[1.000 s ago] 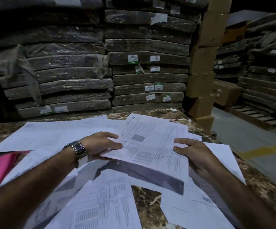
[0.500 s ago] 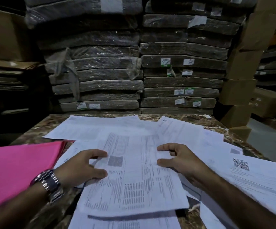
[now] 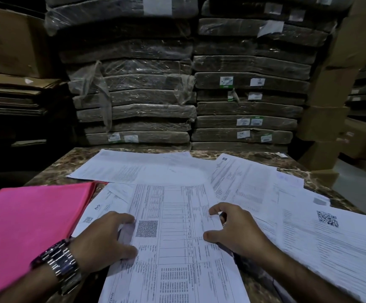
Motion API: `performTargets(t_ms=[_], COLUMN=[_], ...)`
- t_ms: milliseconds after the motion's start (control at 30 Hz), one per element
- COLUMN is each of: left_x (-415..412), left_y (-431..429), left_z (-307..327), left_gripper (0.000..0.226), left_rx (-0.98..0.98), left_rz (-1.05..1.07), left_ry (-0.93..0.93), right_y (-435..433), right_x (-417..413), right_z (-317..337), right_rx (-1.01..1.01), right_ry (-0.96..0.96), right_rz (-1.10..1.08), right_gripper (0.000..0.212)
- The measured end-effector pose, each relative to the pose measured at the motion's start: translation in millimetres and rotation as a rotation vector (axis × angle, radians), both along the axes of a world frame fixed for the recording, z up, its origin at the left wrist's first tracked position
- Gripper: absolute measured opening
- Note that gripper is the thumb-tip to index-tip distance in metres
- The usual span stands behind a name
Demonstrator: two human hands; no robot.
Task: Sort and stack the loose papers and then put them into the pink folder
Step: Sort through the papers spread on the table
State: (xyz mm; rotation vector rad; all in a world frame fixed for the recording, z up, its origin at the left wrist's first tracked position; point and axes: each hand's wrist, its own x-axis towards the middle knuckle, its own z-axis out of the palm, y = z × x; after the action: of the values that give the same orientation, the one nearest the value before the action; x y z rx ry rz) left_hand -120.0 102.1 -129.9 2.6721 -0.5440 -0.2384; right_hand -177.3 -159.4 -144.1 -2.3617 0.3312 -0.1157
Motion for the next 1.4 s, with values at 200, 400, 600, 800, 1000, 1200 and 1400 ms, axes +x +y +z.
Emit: performTargets(t_ms=[200, 400, 600, 800, 1000, 1200, 1400], left_x=[2.8, 6.7, 9.2, 13.5, 17.7, 16.8, 16.5], left_y=[-1.3, -1.3, -5.7, -13.5, -18.1, -16.4, -13.5], left_z=[-3.1, -6.7, -7.7, -4.4, -5.3, -8.3, -11.3], left_gripper=[0.070, 0.063, 0.047, 0.046, 0.050, 0.049, 0.050], left_rx=[0.046, 0.101, 0.118, 0.161, 0.255, 0.228, 0.201], left_rz=[0.011, 0.032, 0.036, 0.039, 0.038, 0.034, 0.034], left_ry=[-0.050, -0.071, -0.078, -0.072, -0.094, -0.127, -0.157], right_y=[2.4, 6.7, 4.0, -0.3, -9.9, -6.8, -3.2], right_x=[-0.5, -7.8, -13.5, -8.1, 3.0, 11.7, 6.3], right_z=[-1.8, 0.0, 11.6, 22.5, 23.5, 21.4, 15.8], right_rx=[-0.022, -0.155, -0.032, 0.199, 0.559, 0.544, 0.562], right_ry=[-0.022, -0.032, 0.066, 0.144, 0.178, 0.269, 0.272], right_rz=[-0.022, -0.062, -0.034, -0.032, -0.104, -0.152, -0.128], right_gripper=[0.061, 0.061, 0.045, 0.031, 0.011, 0.033, 0.034])
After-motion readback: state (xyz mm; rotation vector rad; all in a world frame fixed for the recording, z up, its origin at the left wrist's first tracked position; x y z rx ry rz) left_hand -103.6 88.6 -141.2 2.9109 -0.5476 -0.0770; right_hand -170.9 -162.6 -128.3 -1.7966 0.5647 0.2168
